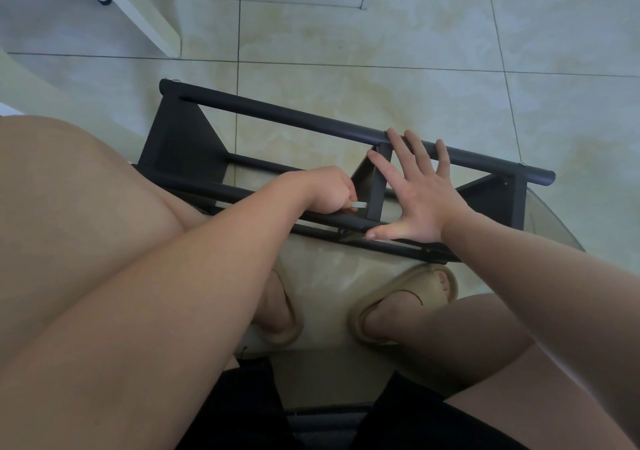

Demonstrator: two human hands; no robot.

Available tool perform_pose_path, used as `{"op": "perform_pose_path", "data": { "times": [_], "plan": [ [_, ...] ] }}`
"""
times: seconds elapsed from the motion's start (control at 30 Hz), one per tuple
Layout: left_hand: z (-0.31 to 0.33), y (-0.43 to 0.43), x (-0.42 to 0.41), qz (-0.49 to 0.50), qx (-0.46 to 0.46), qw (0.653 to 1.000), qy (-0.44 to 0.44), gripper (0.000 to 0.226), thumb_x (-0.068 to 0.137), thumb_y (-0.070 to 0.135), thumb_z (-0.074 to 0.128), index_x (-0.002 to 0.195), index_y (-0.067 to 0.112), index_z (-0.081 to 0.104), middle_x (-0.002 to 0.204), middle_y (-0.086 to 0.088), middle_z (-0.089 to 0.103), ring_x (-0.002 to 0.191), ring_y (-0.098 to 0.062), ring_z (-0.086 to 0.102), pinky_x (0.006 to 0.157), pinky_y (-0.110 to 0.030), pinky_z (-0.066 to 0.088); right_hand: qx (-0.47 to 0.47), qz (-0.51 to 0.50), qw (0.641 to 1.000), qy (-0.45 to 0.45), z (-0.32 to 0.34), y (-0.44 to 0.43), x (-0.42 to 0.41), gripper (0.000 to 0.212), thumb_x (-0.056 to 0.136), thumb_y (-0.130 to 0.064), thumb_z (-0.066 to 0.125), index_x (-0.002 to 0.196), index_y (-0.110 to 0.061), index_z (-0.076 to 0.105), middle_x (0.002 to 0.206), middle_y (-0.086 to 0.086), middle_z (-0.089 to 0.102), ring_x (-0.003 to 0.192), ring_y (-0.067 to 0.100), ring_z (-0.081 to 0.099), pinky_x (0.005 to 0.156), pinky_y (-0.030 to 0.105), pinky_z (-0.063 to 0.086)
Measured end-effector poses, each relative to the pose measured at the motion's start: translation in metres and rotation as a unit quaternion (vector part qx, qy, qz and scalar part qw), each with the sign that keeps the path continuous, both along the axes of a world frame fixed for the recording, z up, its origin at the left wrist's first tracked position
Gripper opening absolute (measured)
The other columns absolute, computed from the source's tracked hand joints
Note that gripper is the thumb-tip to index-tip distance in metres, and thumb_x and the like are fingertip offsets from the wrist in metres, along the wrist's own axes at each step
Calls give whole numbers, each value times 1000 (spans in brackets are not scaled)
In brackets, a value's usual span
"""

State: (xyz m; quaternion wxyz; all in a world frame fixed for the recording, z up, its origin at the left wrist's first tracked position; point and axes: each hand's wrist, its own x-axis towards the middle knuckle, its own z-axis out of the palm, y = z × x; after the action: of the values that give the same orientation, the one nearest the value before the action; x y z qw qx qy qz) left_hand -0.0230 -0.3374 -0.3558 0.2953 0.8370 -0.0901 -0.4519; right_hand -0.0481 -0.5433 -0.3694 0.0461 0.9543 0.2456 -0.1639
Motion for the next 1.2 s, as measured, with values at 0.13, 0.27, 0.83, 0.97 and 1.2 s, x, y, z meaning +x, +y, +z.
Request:
{"op": "perform_pose_path", "data": {
  "times": [0.13,0.27,0.83,0.97,1.2],
  "plan": [
    [3,-1,-1,-31,12,999,-8,15,100,14,53,101,17,68,90,3,62,88,-18,55,80,-29,41,3,-1,1000,0,0,-1,0,131,58,-106,22,162,-31,-4,168,9,-20,155,35,-16,117,70,-6],
    [7,-1,-1,-72,32,997,-12,26,102,15,50,118,5,68,109,-10,65,93,-21,53,81,-30,40,6,-1,1000,0,-1,0,0,131,58,-106,24,162,-31,-3,168,9,-20,155,36,-15,117,71,-6],
    [11,1,15,24,-5,999,-46,25,94,12,54,85,29,69,89,9,62,89,-15,56,80,-28,41,15,2,1000,-7,-2,-1,0,130,58,-106,19,162,-31,1,169,10,-16,155,38,-12,117,71,-5],
    [-1,-6,9,176,-94,980,22,16,97,19,56,87,17,68,100,-12,70,95,-31,65,86,-40,54,18,3,1000,-6,-2,-1,0,129,59,-106,21,161,-32,-2,169,9,-17,155,37,-12,117,71,-5],
    [-19,-14,1,303,-117,946,15,4,93,19,67,90,19,70,88,-2,73,75,-9,70,67,-24,48,16,1,1000,-8,-2,-2,-1,129,59,-106,23,161,-32,-3,169,9,-17,155,36,-13,118,70,-6]
  ]
}}
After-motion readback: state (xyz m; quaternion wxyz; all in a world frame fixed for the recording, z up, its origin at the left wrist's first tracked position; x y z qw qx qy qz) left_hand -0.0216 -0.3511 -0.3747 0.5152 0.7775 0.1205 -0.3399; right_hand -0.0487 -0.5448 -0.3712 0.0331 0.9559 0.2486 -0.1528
